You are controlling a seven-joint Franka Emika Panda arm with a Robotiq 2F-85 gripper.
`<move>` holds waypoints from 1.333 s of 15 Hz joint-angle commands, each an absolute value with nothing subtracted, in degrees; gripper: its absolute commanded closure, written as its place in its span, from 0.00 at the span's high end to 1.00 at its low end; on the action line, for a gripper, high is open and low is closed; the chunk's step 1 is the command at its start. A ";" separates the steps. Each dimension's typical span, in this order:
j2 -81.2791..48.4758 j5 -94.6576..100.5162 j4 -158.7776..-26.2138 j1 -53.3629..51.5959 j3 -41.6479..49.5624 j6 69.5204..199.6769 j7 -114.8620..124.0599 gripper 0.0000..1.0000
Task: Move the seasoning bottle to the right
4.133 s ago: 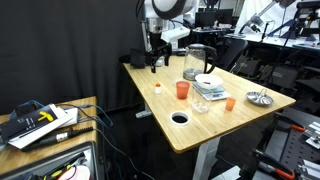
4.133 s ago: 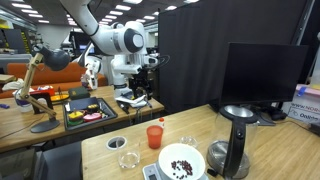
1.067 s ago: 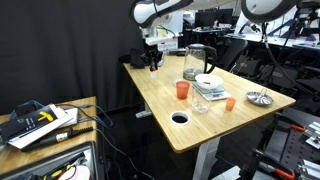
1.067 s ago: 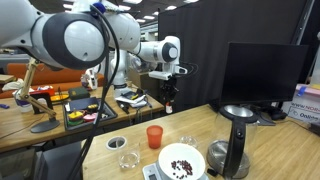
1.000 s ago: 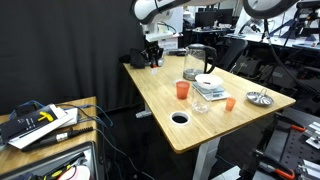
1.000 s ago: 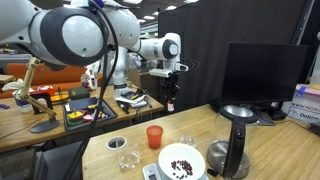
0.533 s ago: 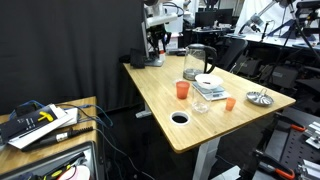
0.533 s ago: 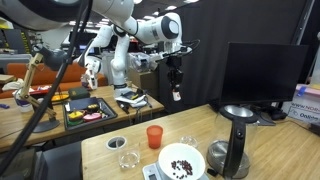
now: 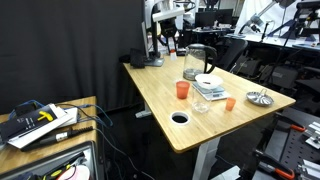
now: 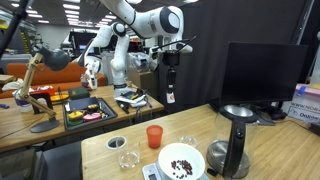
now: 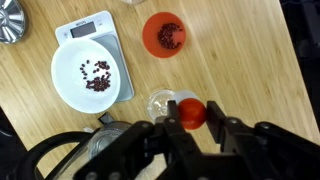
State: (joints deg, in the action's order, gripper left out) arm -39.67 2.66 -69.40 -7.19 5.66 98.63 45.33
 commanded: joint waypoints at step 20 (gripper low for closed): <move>-22.01 -2.99 -96.02 -2.99 7.09 103.17 56.29 0.08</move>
State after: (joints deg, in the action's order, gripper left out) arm -29.25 -0.67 -85.10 -3.86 6.82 99.19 51.72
